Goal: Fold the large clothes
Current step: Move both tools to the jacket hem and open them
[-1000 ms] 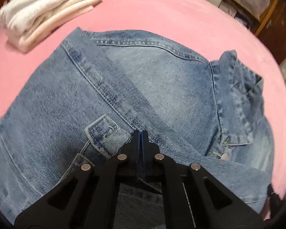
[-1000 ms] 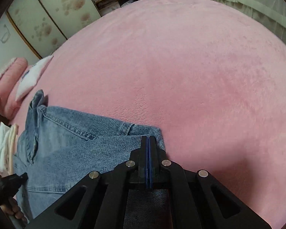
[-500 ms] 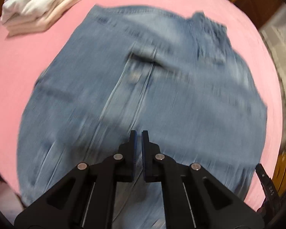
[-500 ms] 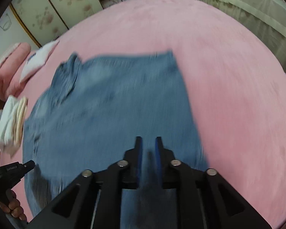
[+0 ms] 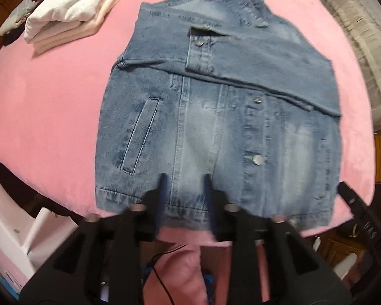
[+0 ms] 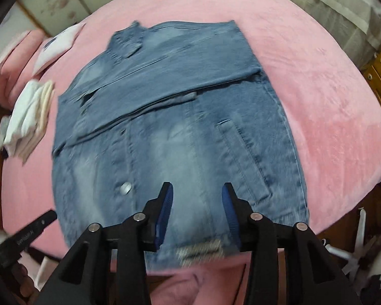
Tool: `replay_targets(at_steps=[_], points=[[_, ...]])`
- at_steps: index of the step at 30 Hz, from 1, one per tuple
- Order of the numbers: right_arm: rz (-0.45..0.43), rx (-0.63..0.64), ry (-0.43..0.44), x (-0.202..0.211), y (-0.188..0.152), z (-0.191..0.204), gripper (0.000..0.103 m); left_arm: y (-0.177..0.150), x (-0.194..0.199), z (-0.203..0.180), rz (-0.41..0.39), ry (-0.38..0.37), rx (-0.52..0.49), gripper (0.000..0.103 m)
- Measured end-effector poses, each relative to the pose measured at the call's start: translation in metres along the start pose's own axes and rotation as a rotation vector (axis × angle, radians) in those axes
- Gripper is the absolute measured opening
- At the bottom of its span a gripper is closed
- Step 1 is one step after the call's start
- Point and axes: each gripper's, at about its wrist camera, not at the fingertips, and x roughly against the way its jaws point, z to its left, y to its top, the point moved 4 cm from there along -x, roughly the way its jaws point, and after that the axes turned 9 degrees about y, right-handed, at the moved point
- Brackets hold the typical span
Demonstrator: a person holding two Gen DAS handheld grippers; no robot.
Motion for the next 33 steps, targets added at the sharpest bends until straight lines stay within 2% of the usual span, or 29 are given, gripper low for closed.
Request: replay_targets(at_steps=[1,2,5,11,18,23,26,30,33], points=[[0.002,0.013,0.0,0.012,0.001,0.002,0.054,0.0,0.008,0.002,-0.017,-0.009,0.0,0.047],[0.001,0.025,0.0,0.021,-0.002,0.01,0.06,0.001,0.017,0.003,-0.04,-0.016,-0.008,0.052],[-0.031,0.045,0.026,0.054,-0.006,0.03,0.067,-0.004,0.034,0.004,-0.084,0.007,-0.055,0.053],[-0.064,0.065,0.061,0.083,-0.019,0.062,0.078,-0.016,0.043,0.009,-0.071,-0.02,-0.078,0.055],[-0.074,0.056,0.076,0.09,-0.035,0.066,0.082,-0.027,0.04,0.008,-0.07,-0.021,-0.091,0.056],[-0.05,0.026,0.089,0.077,-0.044,0.041,0.082,-0.042,0.022,0.018,-0.032,-0.009,-0.062,0.057],[-0.044,0.019,0.061,0.067,-0.049,0.018,0.082,-0.05,0.005,0.035,-0.028,0.007,-0.035,0.057],[-0.035,0.031,0.02,0.052,-0.058,-0.025,0.082,-0.058,-0.021,0.062,-0.037,0.05,0.008,0.057],[-0.048,0.019,0.006,0.041,-0.067,-0.065,0.082,-0.061,-0.04,0.087,-0.039,0.044,0.085,0.057]])
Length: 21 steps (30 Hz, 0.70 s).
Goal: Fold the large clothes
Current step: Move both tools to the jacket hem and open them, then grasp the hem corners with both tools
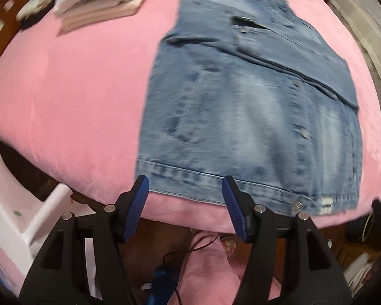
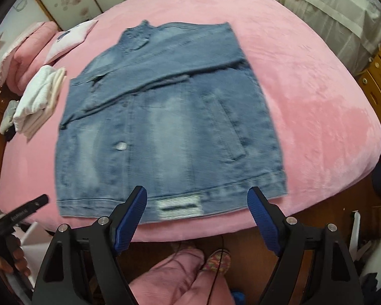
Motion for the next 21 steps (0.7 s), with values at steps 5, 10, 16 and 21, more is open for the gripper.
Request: replay_targets(at_steps=[5,10,16,21], points=[[-0.024,-0.063,-0.005,-0.028,-0.017,-0.066,0.082,-0.014,-0.027,0.035,-0.023,-0.026,0.165,0.057],[-0.093,-0.184,0.042,-0.049,-0.029,-0.118,0.082,-0.033,-0.048,0.054,-0.069,-0.1,0.232,0.058],[-0.138,-0.279,0.116,-0.074,-0.026,-0.163,0.071,-0.036,-0.061,0.064,-0.122,-0.173,0.207,0.059],[-0.161,-0.348,0.129,-0.091,-0.019,-0.18,0.059,-0.022,-0.081,0.065,-0.092,-0.217,0.222,0.06]])
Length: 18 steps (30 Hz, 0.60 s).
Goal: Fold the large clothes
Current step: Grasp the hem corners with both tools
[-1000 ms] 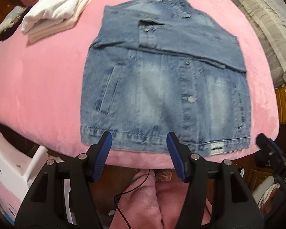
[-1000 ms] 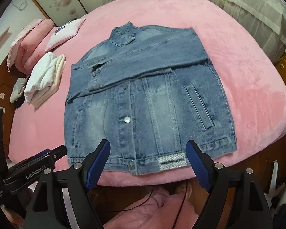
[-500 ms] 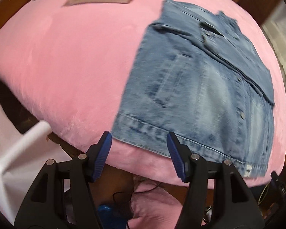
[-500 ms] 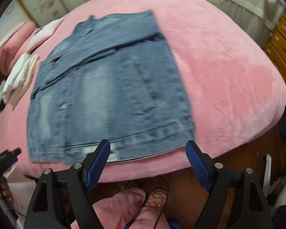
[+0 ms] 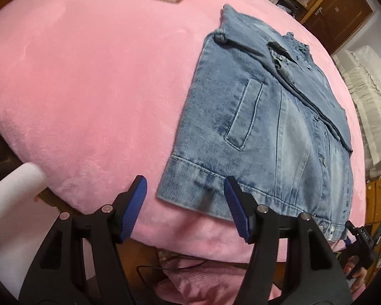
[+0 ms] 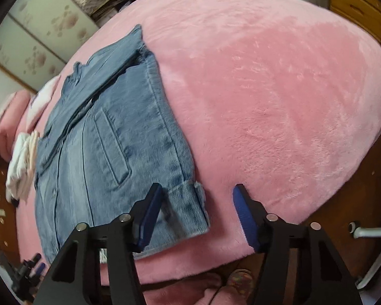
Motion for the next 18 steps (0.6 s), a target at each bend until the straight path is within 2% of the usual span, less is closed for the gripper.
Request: replay_targets(at_steps=[3,4,5,7,10,14,16,17,18], points=[[-0.01,-0.019,0.036,-0.005,0.003,0.003,0.054,0.007,-0.014,-0.008,0.029,0.0,-0.052,0.06],[0.003,-0.022,0.052,-0.009,0.003,0.006,0.049,0.009,-0.021,-0.012,0.047,0.003,-0.063,0.06],[0.021,-0.019,0.036,-0.014,0.004,0.01,0.048,0.01,-0.028,-0.014,0.066,0.008,-0.066,0.063],[0.046,0.005,-0.004,-0.018,0.003,0.017,0.048,0.014,-0.043,-0.015,0.109,0.005,-0.045,0.069],[0.08,-0.006,-0.022,-0.023,0.005,0.019,0.048,0.022,-0.056,-0.017,0.171,0.039,0.018,0.069],[0.117,0.012,-0.076,-0.024,0.01,0.021,0.041,0.022,-0.048,-0.031,0.154,0.103,0.009,0.041],[0.132,0.03,-0.105,-0.024,0.012,0.026,0.04,0.02,-0.043,-0.034,0.141,0.119,0.027,0.036],[0.136,0.038,-0.118,-0.023,0.013,0.031,0.039,0.02,-0.041,-0.034,0.139,0.121,0.05,0.028],[0.14,0.047,-0.136,-0.02,0.013,0.033,0.038,0.02,-0.038,-0.033,0.142,0.111,0.094,0.027]])
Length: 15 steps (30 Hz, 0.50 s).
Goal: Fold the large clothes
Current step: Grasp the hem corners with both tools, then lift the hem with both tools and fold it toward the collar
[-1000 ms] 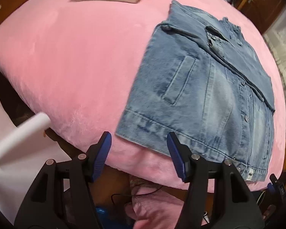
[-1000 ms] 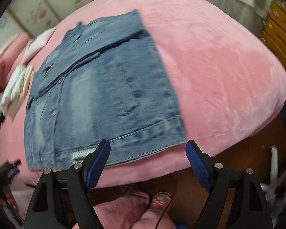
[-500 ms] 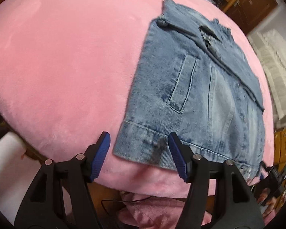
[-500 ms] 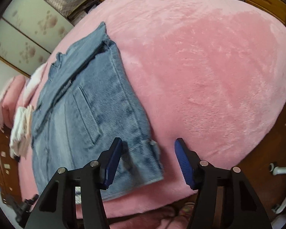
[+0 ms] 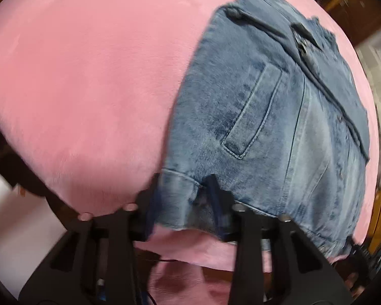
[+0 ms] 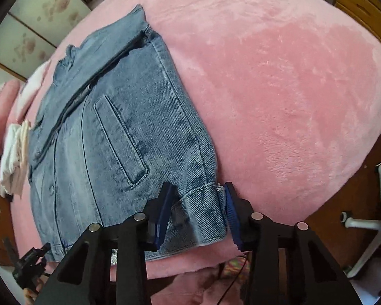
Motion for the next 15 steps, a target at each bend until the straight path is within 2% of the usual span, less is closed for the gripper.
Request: replay_targets(at_steps=[2,5,7,10,15], points=[[0.01,0.025,-0.035,0.006,-0.001,0.006,0.036,0.002,0.004,0.003,0.013,-0.021,0.071,0.017],[0.01,0.053,-0.058,0.017,0.001,0.017,0.03,0.005,0.011,0.006,0.039,-0.081,0.183,0.013],[0.013,0.061,-0.055,0.025,0.001,0.024,0.026,0.007,0.016,0.003,0.046,-0.089,0.205,0.013],[0.026,0.053,-0.009,0.041,0.003,0.034,0.022,0.011,0.031,-0.005,0.049,-0.087,0.204,0.012],[0.053,0.032,0.098,0.069,0.017,0.059,0.02,0.021,0.071,-0.011,0.067,-0.147,0.278,0.012]])
